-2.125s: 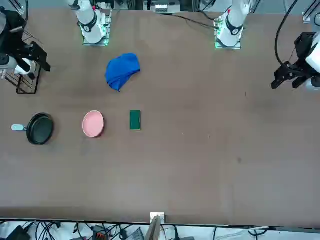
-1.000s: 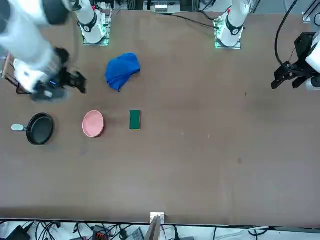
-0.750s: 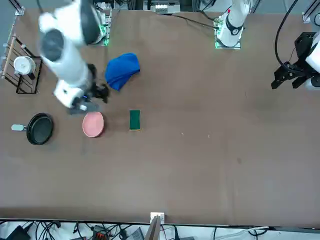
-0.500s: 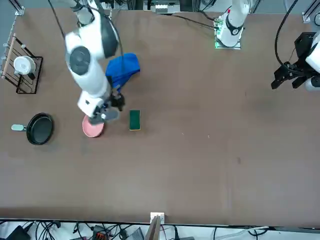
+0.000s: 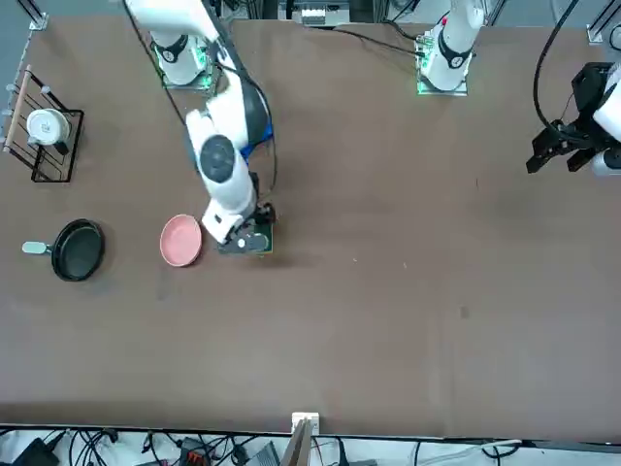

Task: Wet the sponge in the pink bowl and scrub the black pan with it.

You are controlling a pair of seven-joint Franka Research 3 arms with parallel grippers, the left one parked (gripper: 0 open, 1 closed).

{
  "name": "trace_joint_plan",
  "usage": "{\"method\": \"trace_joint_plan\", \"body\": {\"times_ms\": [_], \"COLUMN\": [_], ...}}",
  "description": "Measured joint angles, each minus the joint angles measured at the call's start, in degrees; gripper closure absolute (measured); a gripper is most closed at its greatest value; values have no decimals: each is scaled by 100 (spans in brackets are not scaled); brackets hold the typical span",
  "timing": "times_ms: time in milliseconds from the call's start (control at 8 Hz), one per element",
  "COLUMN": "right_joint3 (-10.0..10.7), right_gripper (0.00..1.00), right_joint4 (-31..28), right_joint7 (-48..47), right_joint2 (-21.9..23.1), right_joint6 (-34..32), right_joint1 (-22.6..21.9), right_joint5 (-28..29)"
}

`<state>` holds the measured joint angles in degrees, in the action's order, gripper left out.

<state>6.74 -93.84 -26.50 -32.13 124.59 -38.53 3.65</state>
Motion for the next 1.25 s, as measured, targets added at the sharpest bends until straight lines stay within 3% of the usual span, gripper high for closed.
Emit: {"method": "trace_joint_plan", "body": {"times_ms": [500, 1250], "right_joint3": [1, 25], "right_gripper": [0, 0], "right_joint4": [-779, -1071], "right_joint7": [-253, -255], "right_joint2": [-195, -232], "right_joint6": [1022, 1494], "right_joint1": [-173, -170], "right_joint5": [1, 2]}}
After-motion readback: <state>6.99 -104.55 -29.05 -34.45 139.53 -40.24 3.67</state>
